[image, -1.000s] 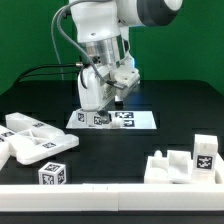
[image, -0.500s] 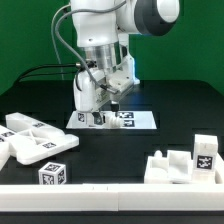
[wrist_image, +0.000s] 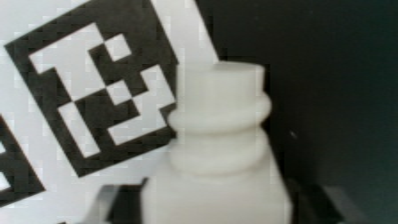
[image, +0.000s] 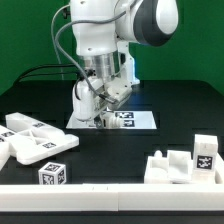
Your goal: Assemble chair
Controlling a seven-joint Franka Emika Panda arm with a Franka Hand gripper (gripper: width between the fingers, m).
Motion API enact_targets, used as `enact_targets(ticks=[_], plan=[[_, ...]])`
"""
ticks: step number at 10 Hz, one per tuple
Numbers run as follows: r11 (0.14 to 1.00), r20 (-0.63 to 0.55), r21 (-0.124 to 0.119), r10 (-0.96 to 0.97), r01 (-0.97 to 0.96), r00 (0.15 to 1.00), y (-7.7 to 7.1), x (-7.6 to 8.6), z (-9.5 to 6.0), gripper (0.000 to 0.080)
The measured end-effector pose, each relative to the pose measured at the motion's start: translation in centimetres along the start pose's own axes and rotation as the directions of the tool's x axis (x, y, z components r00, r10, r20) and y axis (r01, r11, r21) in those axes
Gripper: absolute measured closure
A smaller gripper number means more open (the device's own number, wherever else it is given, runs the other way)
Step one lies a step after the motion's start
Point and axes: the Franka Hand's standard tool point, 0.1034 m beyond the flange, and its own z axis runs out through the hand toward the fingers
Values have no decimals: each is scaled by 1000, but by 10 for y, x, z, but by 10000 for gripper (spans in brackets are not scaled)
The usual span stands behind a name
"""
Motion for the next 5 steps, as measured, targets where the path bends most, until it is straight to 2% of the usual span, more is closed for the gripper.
enact_targets(ticks=[1,3,4,5], plan=[[1000,0,0,0,0,1000,0,0,0,518],[999,-2,26,-21,21,1000,-8,-29,1,518],[995,-2,30,-93,93,996,-16,-38,1,518],[983,-2,6,-182,182,983,-21,-48,0,518]])
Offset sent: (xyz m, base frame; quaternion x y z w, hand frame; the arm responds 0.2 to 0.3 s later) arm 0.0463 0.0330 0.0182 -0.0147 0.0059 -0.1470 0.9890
